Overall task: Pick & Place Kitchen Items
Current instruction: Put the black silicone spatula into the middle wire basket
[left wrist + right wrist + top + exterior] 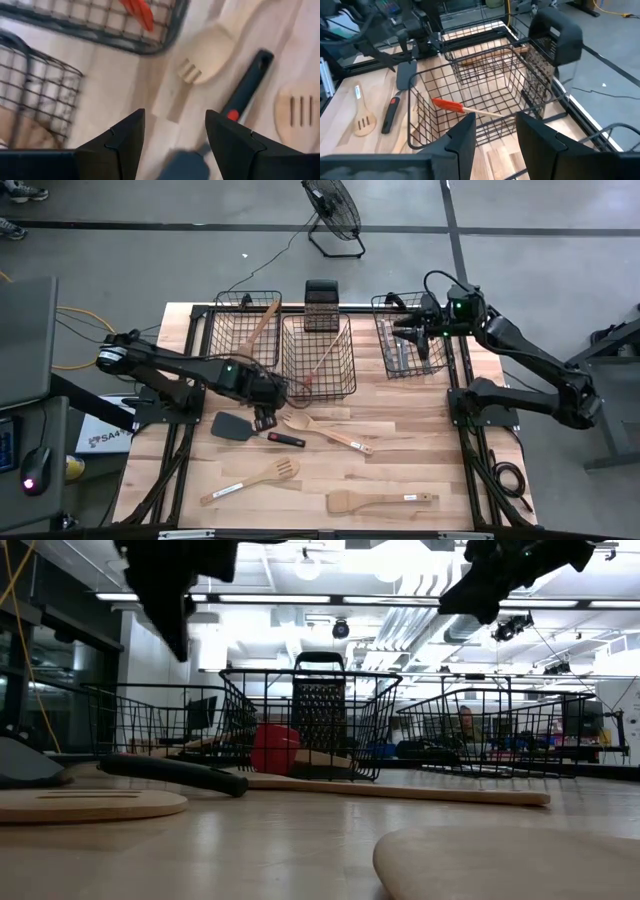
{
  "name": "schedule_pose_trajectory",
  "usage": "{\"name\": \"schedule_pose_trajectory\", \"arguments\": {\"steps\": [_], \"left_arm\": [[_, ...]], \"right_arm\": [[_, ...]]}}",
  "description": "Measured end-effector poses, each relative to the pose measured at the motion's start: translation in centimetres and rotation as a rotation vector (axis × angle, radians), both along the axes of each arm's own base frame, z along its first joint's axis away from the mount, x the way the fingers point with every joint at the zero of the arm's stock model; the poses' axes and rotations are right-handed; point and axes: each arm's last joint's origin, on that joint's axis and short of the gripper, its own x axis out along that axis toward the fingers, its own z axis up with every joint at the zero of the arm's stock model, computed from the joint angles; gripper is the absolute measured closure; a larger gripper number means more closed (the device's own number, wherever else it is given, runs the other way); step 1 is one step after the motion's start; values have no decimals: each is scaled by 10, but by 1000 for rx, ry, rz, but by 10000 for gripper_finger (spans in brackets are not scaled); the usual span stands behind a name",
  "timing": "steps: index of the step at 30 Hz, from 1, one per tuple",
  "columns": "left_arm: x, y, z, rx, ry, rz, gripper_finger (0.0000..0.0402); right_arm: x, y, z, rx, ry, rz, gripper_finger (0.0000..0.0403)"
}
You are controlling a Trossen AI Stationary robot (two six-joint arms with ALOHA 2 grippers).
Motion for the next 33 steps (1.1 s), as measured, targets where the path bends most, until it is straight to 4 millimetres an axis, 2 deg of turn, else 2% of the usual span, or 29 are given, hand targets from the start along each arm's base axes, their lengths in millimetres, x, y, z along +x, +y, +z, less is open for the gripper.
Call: {"name": "schedule_pose_trajectory", "arguments": {"steps": [11,20,29,33], "left_arm": [[-14,-23,-42,-88,106,-169,200],[-20,-34,-76,-106,63,-315,196],[-24,-33,-93,-129,70,-338,152],[-21,-35,-99,-128,70,-369,146]], "right_arm": [[5,9,0,-20,8,64,270],[11,16,0,-20,8,115,270],[15,22,-1,-41,25,109,270],[16,24,-1,-47,29,108,270]]}}
